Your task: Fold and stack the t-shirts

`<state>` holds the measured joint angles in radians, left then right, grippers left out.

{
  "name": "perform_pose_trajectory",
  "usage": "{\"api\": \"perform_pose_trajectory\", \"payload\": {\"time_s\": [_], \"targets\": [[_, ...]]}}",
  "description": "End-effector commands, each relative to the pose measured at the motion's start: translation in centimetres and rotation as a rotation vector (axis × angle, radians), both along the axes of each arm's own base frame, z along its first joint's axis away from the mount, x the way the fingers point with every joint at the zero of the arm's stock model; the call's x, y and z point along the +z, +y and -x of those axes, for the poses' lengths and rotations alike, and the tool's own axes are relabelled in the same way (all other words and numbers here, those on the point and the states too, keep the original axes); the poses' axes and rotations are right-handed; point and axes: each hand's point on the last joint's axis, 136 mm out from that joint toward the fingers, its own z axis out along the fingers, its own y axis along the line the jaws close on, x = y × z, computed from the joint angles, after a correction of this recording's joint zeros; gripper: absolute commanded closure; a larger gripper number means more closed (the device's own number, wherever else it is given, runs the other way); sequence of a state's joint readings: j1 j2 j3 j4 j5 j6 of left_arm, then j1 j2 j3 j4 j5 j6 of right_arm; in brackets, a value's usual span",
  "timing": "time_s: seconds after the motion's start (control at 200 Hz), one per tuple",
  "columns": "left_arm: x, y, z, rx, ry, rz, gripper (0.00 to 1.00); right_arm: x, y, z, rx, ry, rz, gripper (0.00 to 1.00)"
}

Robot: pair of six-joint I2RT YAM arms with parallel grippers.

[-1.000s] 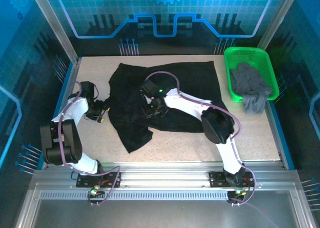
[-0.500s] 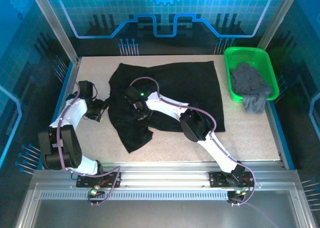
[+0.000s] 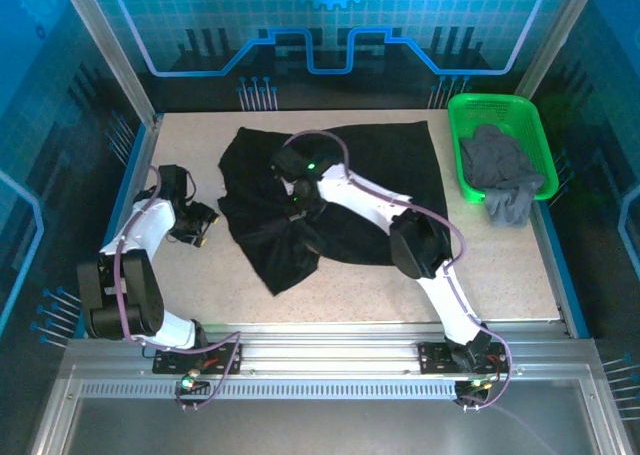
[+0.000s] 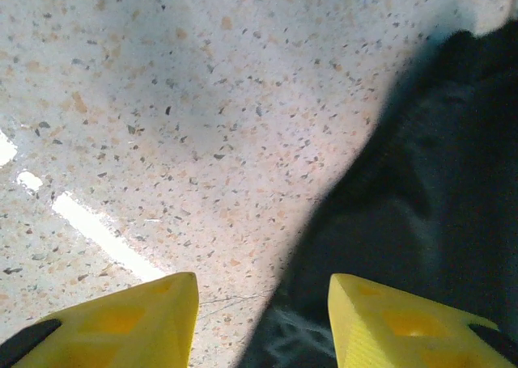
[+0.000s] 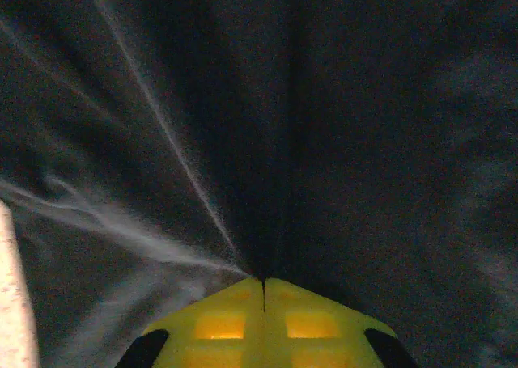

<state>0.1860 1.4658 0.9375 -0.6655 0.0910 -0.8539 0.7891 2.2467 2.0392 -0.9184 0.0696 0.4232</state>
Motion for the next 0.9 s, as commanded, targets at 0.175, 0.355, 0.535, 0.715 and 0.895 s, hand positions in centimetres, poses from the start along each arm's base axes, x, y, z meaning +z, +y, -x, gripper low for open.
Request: {"api": "perform_pose_trajectory", "payload": {"time_s": [0.175, 0.355, 0.535, 0.715, 0.895], "targets": [[-0.4, -2.3, -1.1, -0.078, -0.076, 0.082, 0.53, -0.5, -2.2, -0.5, -0.065, 0.228, -0.171, 1.0], [-0.6, -6.3, -3.1, -0.197, -0.138, 0.162, 0.57, -3.0, -4.7, -2.3, -0.137, 0.289, -0.138, 1.0], [-2.1, -8.2, -2.9, -0.241, -0.065, 0.156, 0.57, -4.7, -6.2, -3.7, -0.163, 0.316, -0.107, 1.0], [-3.0, -8.8, -2.8, -0.253, -0.027, 0.148, 0.57, -5.6, -6.7, -4.2, -0.174, 0.333, -0.105, 1.0], [-1.6, -9.4, -3.9, -0.227, -0.093, 0.127, 0.51, -6.1, -6.7, -4.0, -0.179, 0.348, -0.107, 1.0]]}}
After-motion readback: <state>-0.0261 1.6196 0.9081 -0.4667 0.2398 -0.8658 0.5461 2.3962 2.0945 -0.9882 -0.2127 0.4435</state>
